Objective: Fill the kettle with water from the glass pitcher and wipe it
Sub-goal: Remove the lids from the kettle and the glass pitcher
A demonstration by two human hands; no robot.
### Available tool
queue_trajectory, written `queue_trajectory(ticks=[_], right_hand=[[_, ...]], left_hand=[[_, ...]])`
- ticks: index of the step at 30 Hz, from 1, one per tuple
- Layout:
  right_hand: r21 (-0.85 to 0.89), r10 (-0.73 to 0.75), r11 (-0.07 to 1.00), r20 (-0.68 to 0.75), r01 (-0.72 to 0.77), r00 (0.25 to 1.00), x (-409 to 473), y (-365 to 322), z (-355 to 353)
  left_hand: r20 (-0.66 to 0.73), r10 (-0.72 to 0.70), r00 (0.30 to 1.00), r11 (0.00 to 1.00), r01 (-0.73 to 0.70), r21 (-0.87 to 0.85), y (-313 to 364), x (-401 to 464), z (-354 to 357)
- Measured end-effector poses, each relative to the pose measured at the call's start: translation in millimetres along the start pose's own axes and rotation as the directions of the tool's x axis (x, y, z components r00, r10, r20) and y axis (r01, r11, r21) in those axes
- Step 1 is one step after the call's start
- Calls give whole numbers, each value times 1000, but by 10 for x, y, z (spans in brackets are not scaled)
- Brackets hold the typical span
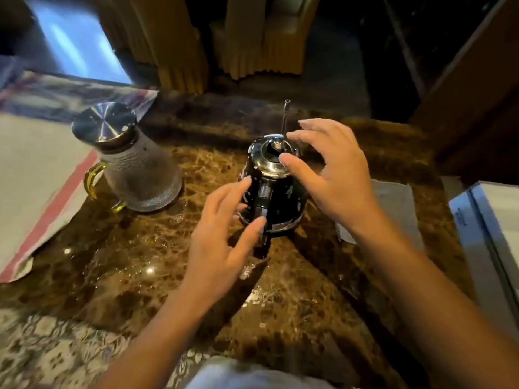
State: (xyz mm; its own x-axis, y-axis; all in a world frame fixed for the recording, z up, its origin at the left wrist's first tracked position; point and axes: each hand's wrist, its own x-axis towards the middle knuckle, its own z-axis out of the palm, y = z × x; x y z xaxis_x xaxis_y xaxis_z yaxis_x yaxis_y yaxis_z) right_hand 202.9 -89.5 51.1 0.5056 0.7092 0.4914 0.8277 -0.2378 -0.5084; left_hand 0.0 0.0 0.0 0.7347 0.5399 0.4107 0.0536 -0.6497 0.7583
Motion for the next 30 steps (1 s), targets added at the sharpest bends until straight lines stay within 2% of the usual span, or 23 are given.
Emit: queue_trajectory(ticks=[3,6,15,23,30], right_hand=[[33,-53,998,-81,55,995,82,93,85],[73,-31,997,-102,39,994,125,152,195],[145,-83,984,-111,99,990,225,263,310],[194,-100,975,-76,113,992,339,258,169],[309,-8,950,-149,54,989,195,197,-28]], left_hand=[[-28,-72,997,996,73,56,103,19,162],[-56,-133,990,988,137,69,162,43,285],[-171,-170,971,979,187,86,220,30,428],[-179,-179,967,976,197,92,238,38,438],[-173,-172,970,974,194,120,246,11,448]])
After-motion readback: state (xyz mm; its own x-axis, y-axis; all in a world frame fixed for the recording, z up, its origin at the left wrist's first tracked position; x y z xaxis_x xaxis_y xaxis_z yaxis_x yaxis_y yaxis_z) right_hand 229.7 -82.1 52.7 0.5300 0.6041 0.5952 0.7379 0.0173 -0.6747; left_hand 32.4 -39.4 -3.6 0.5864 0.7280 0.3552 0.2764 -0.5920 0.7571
